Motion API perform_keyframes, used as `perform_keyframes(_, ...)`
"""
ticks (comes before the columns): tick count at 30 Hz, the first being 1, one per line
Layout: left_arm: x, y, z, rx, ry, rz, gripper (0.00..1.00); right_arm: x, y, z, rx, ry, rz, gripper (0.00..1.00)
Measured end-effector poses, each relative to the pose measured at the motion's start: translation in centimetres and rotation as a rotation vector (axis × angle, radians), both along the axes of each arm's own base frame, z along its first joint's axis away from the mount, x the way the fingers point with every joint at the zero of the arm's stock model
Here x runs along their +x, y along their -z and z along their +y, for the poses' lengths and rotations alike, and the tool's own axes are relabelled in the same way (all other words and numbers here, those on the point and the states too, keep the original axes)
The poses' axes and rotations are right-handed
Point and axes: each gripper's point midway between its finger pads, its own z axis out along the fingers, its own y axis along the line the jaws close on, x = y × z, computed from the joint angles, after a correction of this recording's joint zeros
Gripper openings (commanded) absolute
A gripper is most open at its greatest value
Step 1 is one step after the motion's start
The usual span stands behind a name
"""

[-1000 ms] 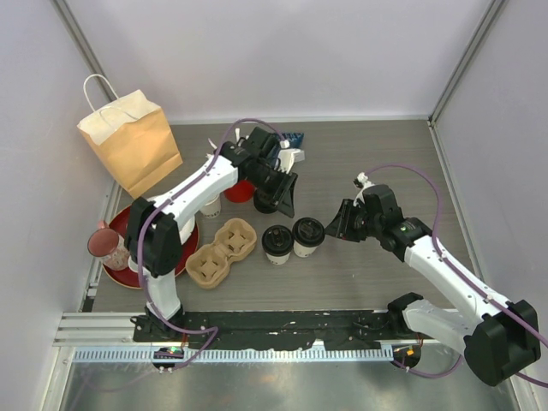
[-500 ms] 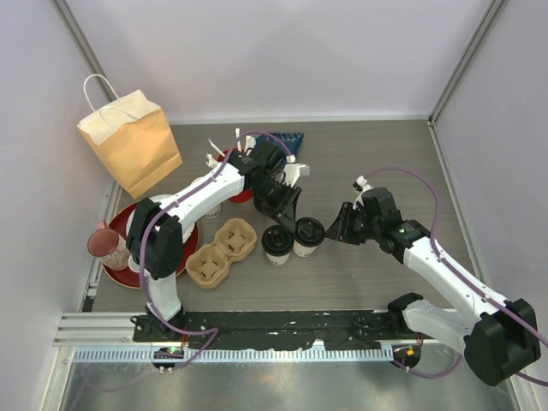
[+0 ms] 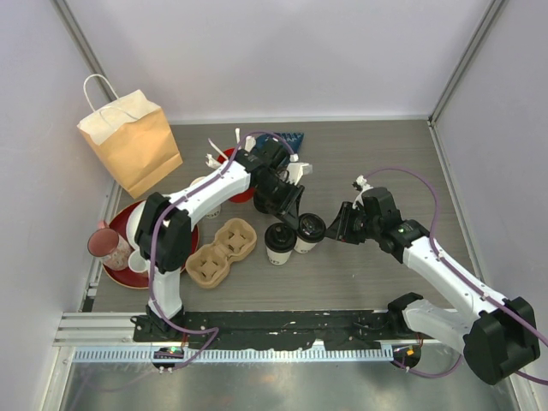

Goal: Pack the takeout coffee

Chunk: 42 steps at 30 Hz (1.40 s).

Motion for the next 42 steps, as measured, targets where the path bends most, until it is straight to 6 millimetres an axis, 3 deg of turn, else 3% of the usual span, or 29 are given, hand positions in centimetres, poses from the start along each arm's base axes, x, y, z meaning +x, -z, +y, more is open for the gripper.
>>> perform_keyframes(10,0.1,0.0,0.0,-0.004,0.01,-0.014,0.31,0.0,-0.1,0.1,0.006,0.002,0.0,0.31)
perform_keyframes(23,-0.3,-0.5,1.4,0.039,0.028,-0.06,0.35,0.4,-0.2,0.4,0.02,-0.001,-0.005,0.31)
perform_keyframes(31,1.1,-1.7,0.9,0.022,0.009,-0.101,0.34,0.4,-0.2,0.4,0.022,-0.001,-0.01,0.31)
perform_keyframes(42,1.2,0.9,0.7,0.052,0.009,-0.033,0.29,0.4,-0.2,0.5,0.023,-0.001,-0.009,0.31)
